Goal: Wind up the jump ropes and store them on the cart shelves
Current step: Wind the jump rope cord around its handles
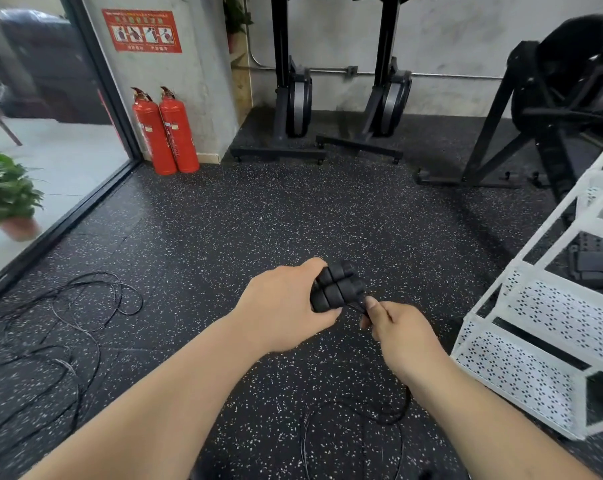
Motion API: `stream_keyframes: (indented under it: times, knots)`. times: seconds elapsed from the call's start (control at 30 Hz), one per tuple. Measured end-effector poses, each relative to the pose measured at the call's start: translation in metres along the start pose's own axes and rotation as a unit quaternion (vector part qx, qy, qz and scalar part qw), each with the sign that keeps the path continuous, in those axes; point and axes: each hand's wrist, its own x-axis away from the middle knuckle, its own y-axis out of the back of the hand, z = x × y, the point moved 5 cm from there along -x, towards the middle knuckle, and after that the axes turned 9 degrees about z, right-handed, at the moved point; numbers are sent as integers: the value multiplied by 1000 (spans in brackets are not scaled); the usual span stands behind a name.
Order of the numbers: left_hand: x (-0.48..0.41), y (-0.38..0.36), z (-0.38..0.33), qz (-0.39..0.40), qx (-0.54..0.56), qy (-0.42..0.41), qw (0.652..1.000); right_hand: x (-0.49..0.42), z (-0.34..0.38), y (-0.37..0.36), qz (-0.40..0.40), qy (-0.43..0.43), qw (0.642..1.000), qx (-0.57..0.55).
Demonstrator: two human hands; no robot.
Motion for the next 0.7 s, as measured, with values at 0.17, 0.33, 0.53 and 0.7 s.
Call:
stream_keyframes:
  times: [0.17,0.33,0.53,0.7]
  knots:
    - [-3,-2,6,7,28,26,999,3,10,0,25,-3,999,35]
    - [-12,-10,26,-7,-68,87,994,40,41,-9,54,99,915,388]
    - [-14,-25,9,35,-163,19,986,64,84,-1,-2,254,825,505]
    - [7,-39,-46,93,-187,-154,966,33,59,60,107,205,940,250]
